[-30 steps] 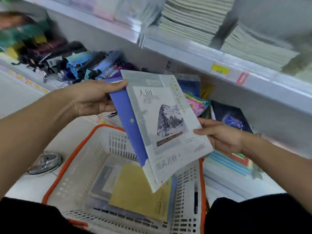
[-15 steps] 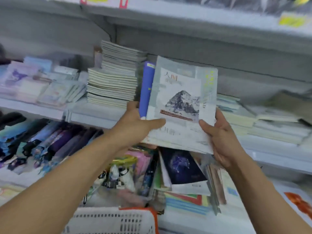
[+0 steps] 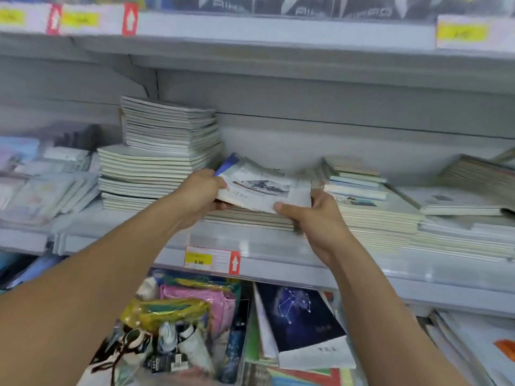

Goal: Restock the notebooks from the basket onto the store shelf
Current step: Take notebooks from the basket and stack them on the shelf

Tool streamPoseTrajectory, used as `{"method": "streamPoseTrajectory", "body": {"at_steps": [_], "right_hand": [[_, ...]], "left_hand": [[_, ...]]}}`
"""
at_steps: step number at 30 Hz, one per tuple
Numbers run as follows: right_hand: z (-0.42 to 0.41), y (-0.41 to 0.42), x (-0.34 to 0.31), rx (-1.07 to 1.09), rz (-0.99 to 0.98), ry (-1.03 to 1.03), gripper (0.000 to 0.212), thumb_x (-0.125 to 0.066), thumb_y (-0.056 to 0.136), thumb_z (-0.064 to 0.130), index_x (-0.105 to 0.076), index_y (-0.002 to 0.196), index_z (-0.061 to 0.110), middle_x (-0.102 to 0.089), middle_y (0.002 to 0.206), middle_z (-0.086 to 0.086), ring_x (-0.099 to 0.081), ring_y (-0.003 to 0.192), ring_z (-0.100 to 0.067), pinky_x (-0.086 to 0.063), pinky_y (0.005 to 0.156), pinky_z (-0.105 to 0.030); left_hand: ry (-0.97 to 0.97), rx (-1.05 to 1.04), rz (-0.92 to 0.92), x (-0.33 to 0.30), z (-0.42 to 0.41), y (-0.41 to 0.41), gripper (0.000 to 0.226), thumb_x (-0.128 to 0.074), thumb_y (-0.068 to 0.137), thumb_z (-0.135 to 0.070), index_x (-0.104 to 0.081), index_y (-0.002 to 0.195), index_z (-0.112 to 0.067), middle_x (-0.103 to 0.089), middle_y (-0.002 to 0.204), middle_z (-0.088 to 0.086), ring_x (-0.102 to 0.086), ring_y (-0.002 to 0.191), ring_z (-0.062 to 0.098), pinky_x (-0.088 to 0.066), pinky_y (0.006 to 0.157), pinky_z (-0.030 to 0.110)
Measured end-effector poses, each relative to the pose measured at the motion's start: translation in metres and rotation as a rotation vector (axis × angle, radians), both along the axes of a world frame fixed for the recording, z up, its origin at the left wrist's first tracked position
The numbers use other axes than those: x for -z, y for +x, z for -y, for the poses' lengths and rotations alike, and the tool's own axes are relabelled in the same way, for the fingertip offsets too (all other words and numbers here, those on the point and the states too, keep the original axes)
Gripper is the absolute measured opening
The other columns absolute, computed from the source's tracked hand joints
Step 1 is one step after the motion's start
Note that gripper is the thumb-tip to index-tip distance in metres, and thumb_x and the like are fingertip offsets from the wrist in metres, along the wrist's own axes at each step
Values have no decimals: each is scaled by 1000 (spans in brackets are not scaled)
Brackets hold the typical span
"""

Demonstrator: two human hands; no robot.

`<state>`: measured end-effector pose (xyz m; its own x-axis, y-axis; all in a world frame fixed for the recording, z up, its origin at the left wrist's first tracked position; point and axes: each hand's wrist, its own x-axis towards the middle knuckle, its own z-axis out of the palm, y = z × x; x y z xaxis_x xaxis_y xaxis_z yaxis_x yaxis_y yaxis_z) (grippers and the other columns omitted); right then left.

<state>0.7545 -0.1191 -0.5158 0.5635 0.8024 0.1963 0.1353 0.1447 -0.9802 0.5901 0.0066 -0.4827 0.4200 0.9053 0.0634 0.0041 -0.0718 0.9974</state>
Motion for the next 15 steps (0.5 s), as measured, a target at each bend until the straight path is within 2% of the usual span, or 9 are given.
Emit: {"method": "streamPoseTrajectory", "body": {"at_steps": [2, 4, 5, 7, 9, 10, 12, 15], "right_hand": [[-6, 2, 4, 8, 101, -6, 63, -93, 64, 22, -61, 117, 12, -75, 107, -1, -72, 98, -19, -51, 67, -23], [-13, 4, 5, 31, 209, -50, 73, -96, 54, 32, -61, 115, 17, -74, 107, 3, -71, 97, -16, -56, 76, -29], [-16, 4, 5, 64, 258, -78, 73, -96, 52, 35, -62, 113, 18, -73, 106, 3, -71, 96, -16, -57, 80, -33], [-21, 3, 6, 151, 266, -84, 52, -93, 62, 28, -66, 104, 13, -74, 94, 1, -71, 84, -14, -58, 75, -33], [-26, 2, 7, 234, 244, -60, 29, -85, 76, 20, -68, 95, 5, -73, 76, -3, -67, 60, -5, -53, 56, -20], [-27, 3, 8, 256, 241, -60, 25, -81, 81, 18, -68, 94, 2, -73, 72, -4, -64, 52, -3, -48, 49, -15], [-30, 1, 8, 260, 212, -60, 21, -80, 82, 15, -67, 94, 4, -74, 76, -5, -67, 54, -4, -48, 48, -13], [-36, -1, 7, 260, 210, -111, 15, -74, 87, 7, -63, 97, 4, -74, 83, -6, -71, 62, -14, -52, 53, -20]], "left_hand": [[126, -44, -104, 3, -11, 4, 17, -60, 93, -14, -61, 101, 0, -69, 98, 19, -59, 65, 21, -46, 48, 25], [318, -58, -283, 7, -15, 2, 32, -80, 77, -41, -68, 92, -16, -73, 86, -2, -64, 69, 9, -49, 57, 20], [417, -53, -363, 9, -14, 0, 40, -85, 65, -50, -68, 88, -22, -72, 81, -11, -64, 70, 3, -47, 57, 15], [560, -22, -419, 13, -16, -3, 45, -88, 56, -52, -66, 84, -25, -69, 79, -15, -61, 68, -4, -40, 50, 7], [660, -6, -413, 17, -22, -3, 47, -84, 58, -53, -64, 89, -24, -68, 86, -13, -63, 74, 0, -43, 54, 9], [708, -4, -419, 20, -26, -2, 48, -82, 60, -54, -63, 90, -22, -67, 90, -10, -64, 78, 4, -46, 57, 14], [782, -21, -433, 25, -32, 0, 41, -80, 69, -49, -60, 92, -21, -65, 95, -7, -61, 84, 11, -43, 60, 17], [769, -93, -437, 32, -36, 2, 32, -76, 80, -39, -61, 100, -19, -62, 95, -6, -57, 86, 15, -39, 64, 24]]}}
